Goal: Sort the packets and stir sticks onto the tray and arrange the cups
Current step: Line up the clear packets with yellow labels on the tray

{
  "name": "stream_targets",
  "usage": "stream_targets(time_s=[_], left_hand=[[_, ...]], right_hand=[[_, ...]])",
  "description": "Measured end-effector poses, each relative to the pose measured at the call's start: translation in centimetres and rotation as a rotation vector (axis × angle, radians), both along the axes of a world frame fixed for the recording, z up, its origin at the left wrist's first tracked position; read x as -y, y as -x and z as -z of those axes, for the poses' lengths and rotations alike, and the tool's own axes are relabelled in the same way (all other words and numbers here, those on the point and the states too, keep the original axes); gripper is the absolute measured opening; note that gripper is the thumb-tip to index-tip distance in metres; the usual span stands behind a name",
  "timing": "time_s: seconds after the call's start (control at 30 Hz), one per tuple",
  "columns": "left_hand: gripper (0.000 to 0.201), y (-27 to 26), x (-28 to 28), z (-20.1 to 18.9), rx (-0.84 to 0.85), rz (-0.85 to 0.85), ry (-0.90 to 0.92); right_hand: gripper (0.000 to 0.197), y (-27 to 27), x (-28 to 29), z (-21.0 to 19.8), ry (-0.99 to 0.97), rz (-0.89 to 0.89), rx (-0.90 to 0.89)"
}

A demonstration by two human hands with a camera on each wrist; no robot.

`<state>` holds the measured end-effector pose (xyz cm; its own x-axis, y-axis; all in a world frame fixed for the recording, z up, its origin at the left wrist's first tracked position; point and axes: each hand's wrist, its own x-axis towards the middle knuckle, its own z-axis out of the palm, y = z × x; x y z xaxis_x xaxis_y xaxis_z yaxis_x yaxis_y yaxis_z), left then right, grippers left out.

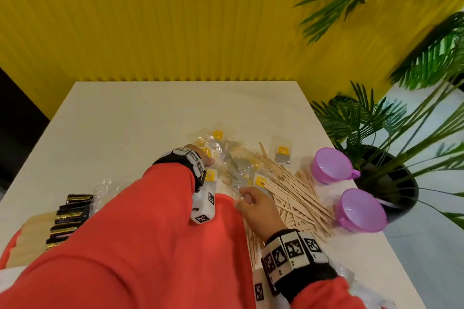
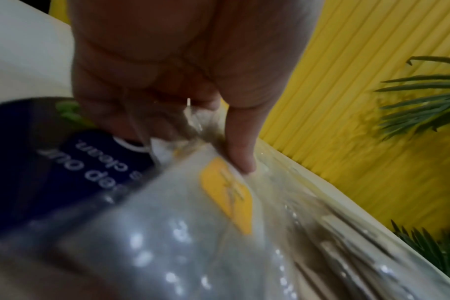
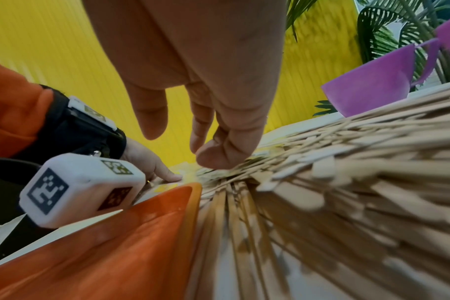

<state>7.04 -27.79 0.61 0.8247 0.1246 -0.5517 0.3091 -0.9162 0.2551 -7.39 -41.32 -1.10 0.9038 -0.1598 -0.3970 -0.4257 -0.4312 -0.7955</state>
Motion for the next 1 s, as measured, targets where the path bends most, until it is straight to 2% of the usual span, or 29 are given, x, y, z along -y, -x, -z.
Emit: stream_targets(time_s=[0.13, 0.2, 0.23, 0.3, 0.37, 0.43, 0.53, 0.7, 0.77, 0.83, 0.87, 0.93, 1.0], left_hand=[[0.056, 0.3, -1.5, 0.1, 0.095, 0.029, 0.178], [0.030, 0.8, -2.3, 0.1, 0.200, 0.029, 0.301], [0.025, 1.2, -2.6, -0.1, 0.262, 0.011, 0.353], [0.032, 2.1, -3.3, -0.6, 0.347, -0.024, 0.459], [0.017, 3.4, -3.5, -1.6, 0.375, -0.036, 0.586], [0.026, 4.9, -3.8, -2.3, 0.361, -0.051, 0.714], [0.005, 7.9, -4.0, -2.3, 0.310, -0.085, 0.873], [0.008, 12.4, -4.0, -0.9, 0.211, -0.184, 1.019], [0.009, 13.7, -4.1, -0.9, 0.163, -0.245, 1.073], [0.022, 14.5, -4.5, -0.7, 0.108, -0.299, 1.131], [0.025, 15.0, -4.7, -0.6, 0.087, -0.318, 1.157], [0.022, 15.9, -5.1, -0.6, 0.070, -0.345, 1.195], [0.010, 16.6, -5.2, -0.3, 0.108, -0.377, 1.175]], right_hand=[[0.031, 0.1, 0.3, -0.2, -0.032, 0.006, 0.004], [0.027, 0.2, 0.3, -0.5, -0.043, 0.014, 0.020], [0.025, 0.2, 0.3, -0.6, -0.056, 0.022, 0.033], [0.023, 0.3, 0.2, -1.2, -0.098, 0.045, 0.057], [0.027, 0.4, 0.0, -1.7, -0.147, 0.074, 0.082], [0.038, 0.3, -0.5, -2.2, -0.180, 0.108, 0.123], [0.056, 0.3, -1.6, -2.8, -0.279, 0.094, 0.163], [0.073, 1.2, -3.9, -2.7, -0.260, -0.053, 0.132], [0.062, 1.9, -4.2, -2.2, -0.263, -0.096, 0.134], [0.038, 2.5, -4.0, -1.8, -0.292, -0.126, 0.133], [0.033, 2.8, -3.9, -1.8, -0.299, -0.134, 0.132], [0.032, 3.4, -3.8, -1.7, -0.321, -0.149, 0.118], [0.033, 3.8, -3.5, -1.7, -0.344, -0.156, 0.091]])
